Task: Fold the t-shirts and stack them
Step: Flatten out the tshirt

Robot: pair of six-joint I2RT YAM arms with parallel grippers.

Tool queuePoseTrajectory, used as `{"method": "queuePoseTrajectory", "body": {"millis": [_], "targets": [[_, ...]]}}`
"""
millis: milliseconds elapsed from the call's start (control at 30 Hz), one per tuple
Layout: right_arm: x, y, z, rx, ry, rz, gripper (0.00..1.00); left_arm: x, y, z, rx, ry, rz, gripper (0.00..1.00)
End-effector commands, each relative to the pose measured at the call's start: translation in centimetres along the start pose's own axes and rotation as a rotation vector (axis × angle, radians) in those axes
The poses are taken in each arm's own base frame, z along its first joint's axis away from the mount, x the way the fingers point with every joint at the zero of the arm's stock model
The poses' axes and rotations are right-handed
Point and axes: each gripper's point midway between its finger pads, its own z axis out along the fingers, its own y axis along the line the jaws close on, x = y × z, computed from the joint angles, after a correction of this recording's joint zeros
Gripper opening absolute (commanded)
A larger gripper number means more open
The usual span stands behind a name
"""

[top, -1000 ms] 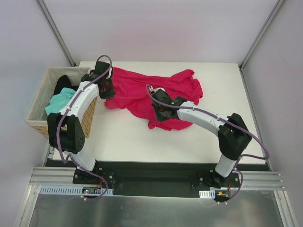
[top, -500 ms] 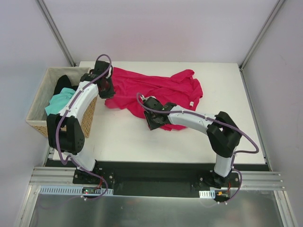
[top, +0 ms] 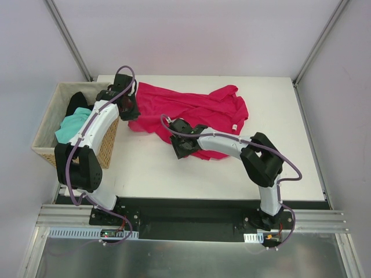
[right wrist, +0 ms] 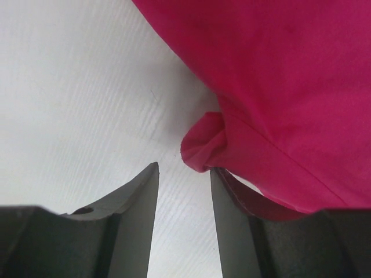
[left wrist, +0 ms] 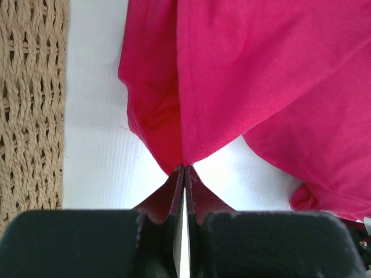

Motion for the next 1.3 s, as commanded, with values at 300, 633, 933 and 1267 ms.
{"method": "queuePoseTrajectory", "body": {"millis": [300,633,933,1267], "targets": [[-2.1,-0.3,0.1,-0.022,-0.049,0.031,0.42,-1.3,1.0,-2.9,-0.024,-0.057,0.022,0.00],[-0.6,-0.7,0.9,-0.016,-0.035,0.081,0.16,-1.4,1.1,-3.4,-0.026,-0.057,0.027,0.00],[-1.4,-2.1,-0.8,0.055,-0.069,0.081,0.01,-1.9,1.1,-4.0,-0.029,-0.081,0.011,0.00],[-5.0,-6.7,-9.0,0.214,-0.232,0.135,0.01,-5.7,1.0,-6.4,-0.005,-0.186,-0.031,0.00]]}}
